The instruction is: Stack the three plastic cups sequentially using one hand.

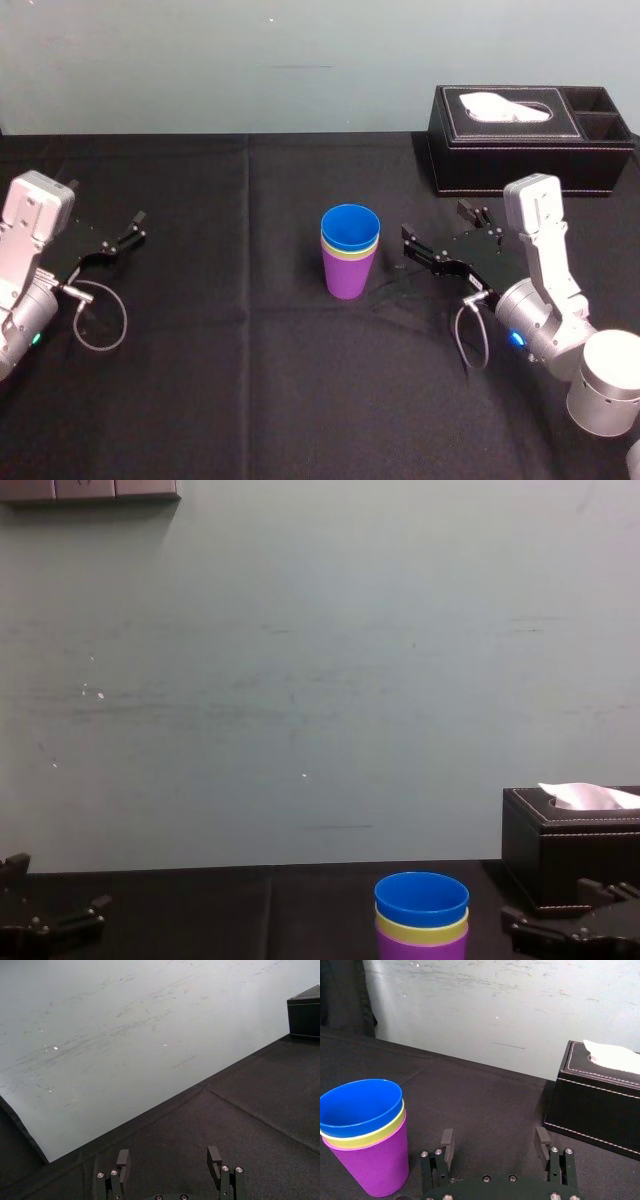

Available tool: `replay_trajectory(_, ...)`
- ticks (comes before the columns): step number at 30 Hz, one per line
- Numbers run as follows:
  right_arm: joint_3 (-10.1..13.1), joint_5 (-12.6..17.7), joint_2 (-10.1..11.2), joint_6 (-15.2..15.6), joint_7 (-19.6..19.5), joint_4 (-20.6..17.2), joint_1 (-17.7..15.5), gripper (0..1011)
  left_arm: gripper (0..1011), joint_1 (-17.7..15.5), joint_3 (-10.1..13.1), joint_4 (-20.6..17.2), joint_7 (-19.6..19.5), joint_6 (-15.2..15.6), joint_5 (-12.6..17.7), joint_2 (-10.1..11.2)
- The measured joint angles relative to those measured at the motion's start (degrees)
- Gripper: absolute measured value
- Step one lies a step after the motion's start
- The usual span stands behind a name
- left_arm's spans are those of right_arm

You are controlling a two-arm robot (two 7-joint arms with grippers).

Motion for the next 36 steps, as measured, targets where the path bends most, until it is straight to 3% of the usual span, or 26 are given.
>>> replay_trajectory(36,0.0,0.0,0.0,0.0,0.0,0.0,0.0,1003,1011,0.0,0.0,0.0,0.0,0.0,0.0,0.0)
